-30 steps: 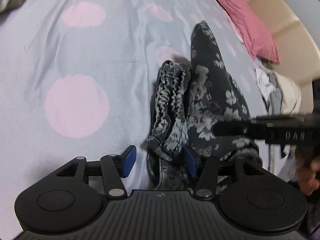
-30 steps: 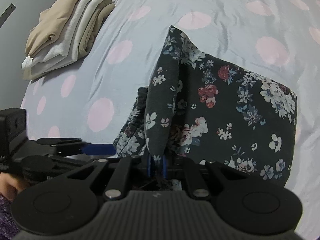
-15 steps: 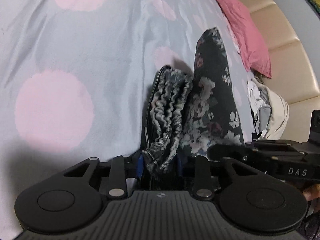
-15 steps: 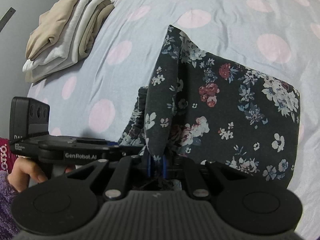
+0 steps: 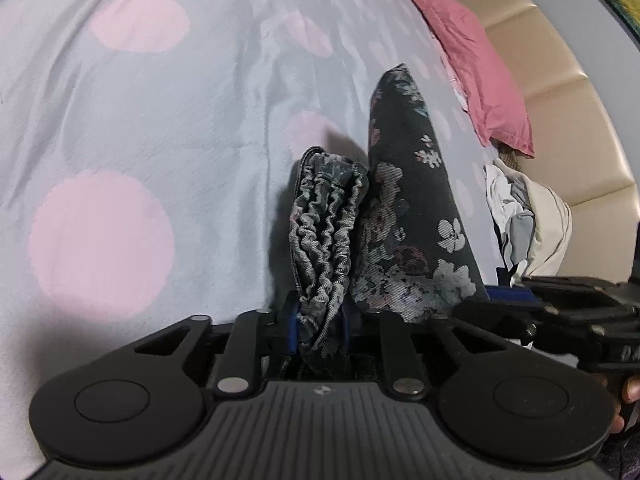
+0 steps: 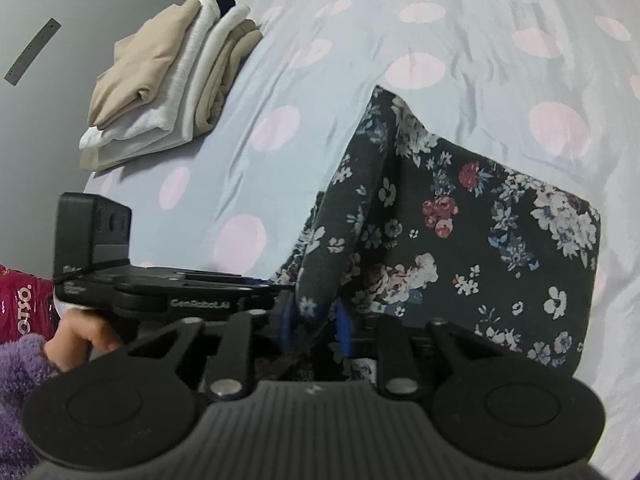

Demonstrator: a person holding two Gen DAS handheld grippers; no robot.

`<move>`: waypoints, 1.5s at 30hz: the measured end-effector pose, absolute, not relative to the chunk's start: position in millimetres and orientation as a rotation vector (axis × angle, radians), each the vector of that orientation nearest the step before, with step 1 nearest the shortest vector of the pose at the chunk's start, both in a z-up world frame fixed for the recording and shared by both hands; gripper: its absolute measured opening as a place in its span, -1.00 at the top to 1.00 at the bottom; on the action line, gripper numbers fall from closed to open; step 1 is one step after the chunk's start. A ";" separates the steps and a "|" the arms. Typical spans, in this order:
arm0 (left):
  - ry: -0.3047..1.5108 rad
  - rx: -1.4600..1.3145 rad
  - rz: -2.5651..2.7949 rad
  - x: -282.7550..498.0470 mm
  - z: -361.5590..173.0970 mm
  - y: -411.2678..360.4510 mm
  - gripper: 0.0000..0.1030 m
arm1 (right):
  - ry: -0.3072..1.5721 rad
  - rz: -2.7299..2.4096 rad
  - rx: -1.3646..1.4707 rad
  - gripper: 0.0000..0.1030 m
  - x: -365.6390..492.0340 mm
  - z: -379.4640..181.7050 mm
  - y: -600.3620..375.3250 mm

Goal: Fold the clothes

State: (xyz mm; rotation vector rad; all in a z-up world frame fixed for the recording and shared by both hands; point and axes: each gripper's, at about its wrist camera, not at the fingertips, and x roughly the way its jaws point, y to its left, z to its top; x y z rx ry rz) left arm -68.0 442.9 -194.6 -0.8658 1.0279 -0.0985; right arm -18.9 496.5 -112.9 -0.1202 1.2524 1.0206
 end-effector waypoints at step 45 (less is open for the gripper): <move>1.059 -0.904 -0.037 -43.7 -204.5 431.4 0.63 | 1.326 0.779 0.348 0.30 54.1 -204.4 346.6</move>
